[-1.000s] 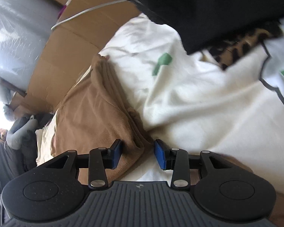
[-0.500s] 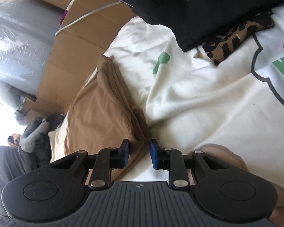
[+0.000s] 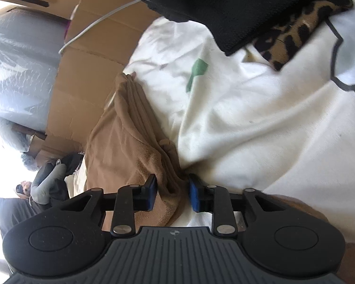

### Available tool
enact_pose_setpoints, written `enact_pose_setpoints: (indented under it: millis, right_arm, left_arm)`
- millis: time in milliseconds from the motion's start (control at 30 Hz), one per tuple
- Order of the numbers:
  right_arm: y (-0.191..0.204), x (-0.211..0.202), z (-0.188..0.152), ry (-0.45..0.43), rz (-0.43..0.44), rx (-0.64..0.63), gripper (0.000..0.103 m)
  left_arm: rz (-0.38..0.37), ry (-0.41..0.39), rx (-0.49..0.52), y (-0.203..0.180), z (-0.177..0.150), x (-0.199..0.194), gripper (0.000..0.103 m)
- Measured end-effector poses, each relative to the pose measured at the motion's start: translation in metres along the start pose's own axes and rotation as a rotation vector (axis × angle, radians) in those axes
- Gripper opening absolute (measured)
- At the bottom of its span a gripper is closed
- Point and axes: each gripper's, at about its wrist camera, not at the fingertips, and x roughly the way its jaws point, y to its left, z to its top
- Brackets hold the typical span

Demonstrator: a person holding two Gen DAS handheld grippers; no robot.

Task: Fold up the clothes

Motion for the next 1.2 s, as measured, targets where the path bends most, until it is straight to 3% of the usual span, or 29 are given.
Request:
enact_pose_setpoints:
  millis: [33,233,700,1200]
  right_arm:
    - [0.0,-0.001,0.001,0.008,-0.008,0.005,0.018]
    - [0.02,-0.015,0.008,0.021,-0.048,-0.017,0.008]
    - [0.058,-0.062,0.026,0.013,-0.069,-0.036,0.007]
    - [0.06,-0.126,-0.007,0.058,-0.104,-0.028,0.007]
  left_arm:
    - [0.009,-0.001,0.002,-0.002,0.0,-0.001,0.01]
    - [0.06,-0.021,0.073,-0.031,-0.003,-0.011,0.009]
    - [0.046,-0.031,0.139,-0.081,-0.02,-0.051,0.008]
    - [0.086,-0.015,0.122,-0.071,-0.073,-0.088,0.008]
